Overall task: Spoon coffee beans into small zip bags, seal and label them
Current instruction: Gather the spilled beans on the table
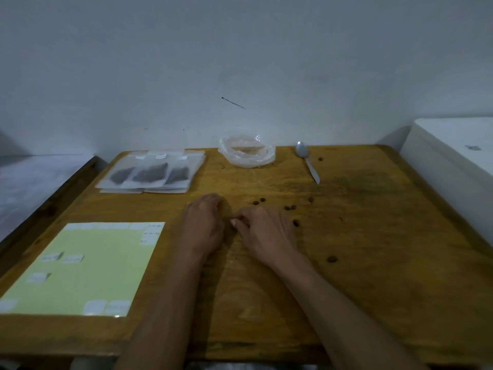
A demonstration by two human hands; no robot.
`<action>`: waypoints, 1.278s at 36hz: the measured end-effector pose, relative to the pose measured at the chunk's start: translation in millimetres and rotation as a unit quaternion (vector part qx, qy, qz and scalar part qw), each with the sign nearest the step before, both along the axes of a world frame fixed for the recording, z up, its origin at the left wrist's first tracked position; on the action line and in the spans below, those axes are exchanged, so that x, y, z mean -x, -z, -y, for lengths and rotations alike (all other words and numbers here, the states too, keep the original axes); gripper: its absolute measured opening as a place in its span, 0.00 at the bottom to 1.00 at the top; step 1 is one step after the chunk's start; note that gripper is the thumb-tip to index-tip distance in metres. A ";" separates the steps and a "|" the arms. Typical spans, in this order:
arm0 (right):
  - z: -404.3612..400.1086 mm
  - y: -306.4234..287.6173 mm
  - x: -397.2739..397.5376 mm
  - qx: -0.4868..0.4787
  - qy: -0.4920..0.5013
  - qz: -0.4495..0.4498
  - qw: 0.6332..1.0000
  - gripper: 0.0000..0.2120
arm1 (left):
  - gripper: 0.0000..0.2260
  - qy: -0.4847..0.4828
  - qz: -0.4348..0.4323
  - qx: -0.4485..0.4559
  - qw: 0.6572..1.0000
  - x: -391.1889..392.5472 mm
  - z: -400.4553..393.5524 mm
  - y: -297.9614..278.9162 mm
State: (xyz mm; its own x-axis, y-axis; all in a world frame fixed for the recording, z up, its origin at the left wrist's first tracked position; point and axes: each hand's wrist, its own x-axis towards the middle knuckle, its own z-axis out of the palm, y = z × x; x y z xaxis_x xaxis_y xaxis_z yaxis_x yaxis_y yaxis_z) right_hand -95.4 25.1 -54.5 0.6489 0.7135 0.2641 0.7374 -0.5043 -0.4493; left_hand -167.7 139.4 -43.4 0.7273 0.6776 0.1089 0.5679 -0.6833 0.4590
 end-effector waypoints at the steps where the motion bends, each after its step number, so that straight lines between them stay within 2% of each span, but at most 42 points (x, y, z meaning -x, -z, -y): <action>1: 0.1 -0.4 0.6 -0.001 0.005 -0.002 1.000 0.12 | 0.18 -0.002 -0.001 0.001 1.000 0.2 0.8 -0.7; 5: 2.4 -3.6 2.0 -0.039 0.031 -0.054 0.997 0.11 | 0.18 -0.002 0.012 0.004 1.000 1.3 1.2 -0.1; 7: 5.9 -9.8 -0.9 -0.111 0.054 -0.161 0.979 0.11 | 0.18 0.000 0.006 0.013 1.000 1.0 0.4 -0.5; 8: 9.1 -13.6 -3.1 -0.153 0.075 -0.239 0.956 0.12 | 0.18 0.000 0.003 0.018 1.000 0.9 0.2 -1.1; 9: 13.2 -17.3 -5.5 -0.204 0.095 -0.328 0.918 0.12 | 0.18 0.001 0.000 0.021 1.000 1.0 -0.1 -1.6; 11: 22.0 -24.2 -8.9 -0.318 0.114 -0.503 0.795 0.13 | 0.19 0.009 0.000 0.021 1.000 1.3 -1.0 -1.7; 12: 25.5 -26.9 -10.1 -0.364 0.115 -0.563 0.733 0.14 | 0.19 0.012 0.003 0.021 1.000 1.5 -1.8 -0.9; 13: 28.4 -28.8 -11.3 -0.394 0.118 -0.596 0.689 0.14 | 0.19 0.012 0.005 0.020 1.000 1.6 -2.8 0.3; 14: 31.1 -29.8 -12.6 -0.408 0.123 -0.608 0.670 0.14 | 0.19 0.012 0.006 0.017 1.000 1.5 -3.8 1.5; 15: 32.3 -29.4 -14.3 -0.408 0.131 -0.606 0.670 0.13 | 0.19 0.011 0.007 0.015 1.000 1.3 -4.6 2.4; 16: 32.2 -29.2 -15.3 -0.392 0.141 -0.587 0.695 0.13 | 0.18 0.011 0.009 0.013 1.000 1.0 -4.9 2.8; 17: 31.1 -29.4 -15.3 -0.359 0.153 -0.543 0.744 0.13 | 0.18 0.013 0.011 0.010 1.000 0.8 -4.7 2.9; 19: 27.5 -26.6 -14.2 -0.256 0.173 -0.374 0.874 0.13 | 0.19 0.017 0.010 0.007 1.000 1.2 -3.4 1.1; 20: 25.7 -23.3 -14.0 -0.201 0.172 -0.268 0.926 0.13 | 0.19 0.019 0.008 0.008 1.000 1.4 -3.0 0.3; 21: 24.0 -20.3 -13.5 -0.154 0.161 -0.174 0.959 0.12 | 0.18 0.020 0.010 0.006 1.000 1.6 -2.8 0.2; 22: 22.3 -18.1 -12.7 -0.108 0.150 -0.106 0.977 0.10 | 0.18 0.020 0.015 0.002 1.000 1.8 -3.3 0.8; 24: 19.5 -16.8 -12.3 -0.012 0.151 -0.048 0.987 0.10 | 0.18 0.022 0.021 -0.009 0.999 1.8 -4.9 2.9; 27: 18.9 -15.5 -14.1 0.060 0.154 -0.038 0.986 0.12 | 0.18 0.024 0.019 -0.010 0.999 1.8 -5.5 3.6; 36: 14.6 -14.1 -13.3 0.050 0.160 -0.015 0.986 0.11 | 0.18 0.033 0.023 -0.013 0.999 2.6 -5.9 4.9; 38: 16.0 -14.5 -12.7 0.018 0.154 -0.035 0.987 0.10 | 0.18 0.034 0.020 -0.012 0.999 2.4 -5.9 4.6; 40: 18.3 -15.0 -14.2 -0.076 0.148 -0.123 0.978 0.10 | 0.18 0.034 0.017 -0.006 0.999 2.0 -4.8 2.8; 41: 20.4 -16.8 -15.6 -0.143 0.154 -0.206 0.956 0.10 | 0.18 0.033 0.017 -0.004 0.999 2.0 -4.1 1.8; 42: 22.3 -19.8 -17.0 -0.211 0.163 -0.308 0.913 0.10 | 0.17 0.032 0.016 -0.002 0.999 1.8 -3.3 1.0; 44: 25.1 -25.9 -17.3 -0.315 0.163 -0.499 0.791 0.10 | 0.17 0.031 0.015 -0.001 0.999 1.7 -2.8 1.5; 45: 26.0 -27.8 -17.1 -0.343 0.158 -0.554 0.742 0.10 | 0.18 0.030 0.015 -0.005 0.999 1.6 -3.0 1.9; 46: 26.1 -28.6 -17.0 -0.352 0.154 -0.576 0.721 0.10 | 0.18 0.029 0.015 -0.008 0.999 1.6 -3.2 2.1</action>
